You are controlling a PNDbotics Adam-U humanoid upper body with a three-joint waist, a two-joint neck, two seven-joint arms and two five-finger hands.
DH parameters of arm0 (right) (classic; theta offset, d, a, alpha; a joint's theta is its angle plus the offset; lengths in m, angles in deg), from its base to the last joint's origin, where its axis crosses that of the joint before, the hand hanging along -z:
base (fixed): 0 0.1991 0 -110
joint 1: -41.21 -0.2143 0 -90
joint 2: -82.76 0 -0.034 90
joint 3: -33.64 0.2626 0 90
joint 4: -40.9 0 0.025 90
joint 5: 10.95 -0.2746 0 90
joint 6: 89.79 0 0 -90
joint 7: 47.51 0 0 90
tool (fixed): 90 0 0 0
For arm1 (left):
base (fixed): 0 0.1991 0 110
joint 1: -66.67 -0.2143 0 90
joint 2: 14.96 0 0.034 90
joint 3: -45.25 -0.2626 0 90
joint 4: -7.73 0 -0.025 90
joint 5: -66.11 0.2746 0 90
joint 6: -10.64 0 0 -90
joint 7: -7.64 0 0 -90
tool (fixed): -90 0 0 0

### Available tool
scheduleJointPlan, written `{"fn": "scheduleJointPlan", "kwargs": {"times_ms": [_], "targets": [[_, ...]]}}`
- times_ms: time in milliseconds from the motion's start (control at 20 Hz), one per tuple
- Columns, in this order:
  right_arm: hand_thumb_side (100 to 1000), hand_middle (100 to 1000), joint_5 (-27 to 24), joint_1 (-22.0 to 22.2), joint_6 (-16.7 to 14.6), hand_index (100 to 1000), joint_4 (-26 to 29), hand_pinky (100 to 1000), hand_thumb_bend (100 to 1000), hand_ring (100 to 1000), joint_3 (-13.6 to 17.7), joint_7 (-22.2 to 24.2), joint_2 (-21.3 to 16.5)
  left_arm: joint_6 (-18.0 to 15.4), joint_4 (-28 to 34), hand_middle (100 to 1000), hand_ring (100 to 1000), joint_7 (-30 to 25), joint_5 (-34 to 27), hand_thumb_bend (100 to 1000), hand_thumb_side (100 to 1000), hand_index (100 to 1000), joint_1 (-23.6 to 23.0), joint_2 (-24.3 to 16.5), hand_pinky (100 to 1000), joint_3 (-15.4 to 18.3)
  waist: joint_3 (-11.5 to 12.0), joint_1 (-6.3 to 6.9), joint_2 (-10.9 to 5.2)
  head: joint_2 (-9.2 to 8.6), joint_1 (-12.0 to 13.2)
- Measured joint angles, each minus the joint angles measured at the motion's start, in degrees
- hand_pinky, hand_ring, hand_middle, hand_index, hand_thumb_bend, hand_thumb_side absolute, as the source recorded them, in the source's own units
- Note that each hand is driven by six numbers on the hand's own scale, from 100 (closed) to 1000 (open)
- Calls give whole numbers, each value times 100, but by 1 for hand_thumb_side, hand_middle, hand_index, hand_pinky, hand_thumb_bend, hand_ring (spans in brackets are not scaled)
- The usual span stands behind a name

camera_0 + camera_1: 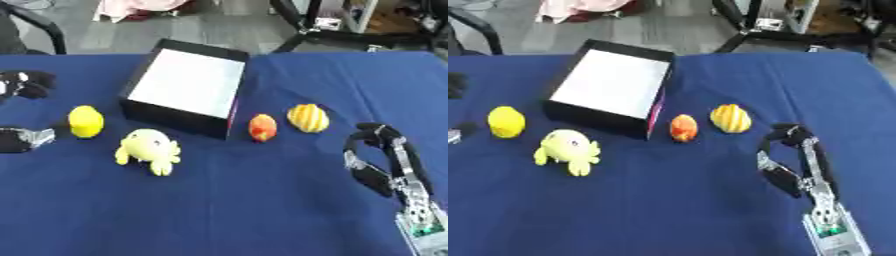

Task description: Pick up objects on the table and place them in the box.

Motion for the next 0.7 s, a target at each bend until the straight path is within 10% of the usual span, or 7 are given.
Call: {"fn": "scheduleJointPlan", "kwargs": {"times_ms": [350, 700], "targets": [[100, 738, 0, 13, -8, 582, 0, 797, 100, 756, -29, 27, 0, -116, -1086, 747, 731, -679, 678, 456, 231, 881, 1087, -407, 826, -1015, 6, 0, -8, 0, 43], [100, 738, 0, 43, -6, 582, 0, 797, 100, 756, -27, 22, 2, -340, -2237, 749, 732, -1348, 1385, 457, 217, 884, 1682, 93, 827, -1114, 44, -1, -10, 0, 14]]}}
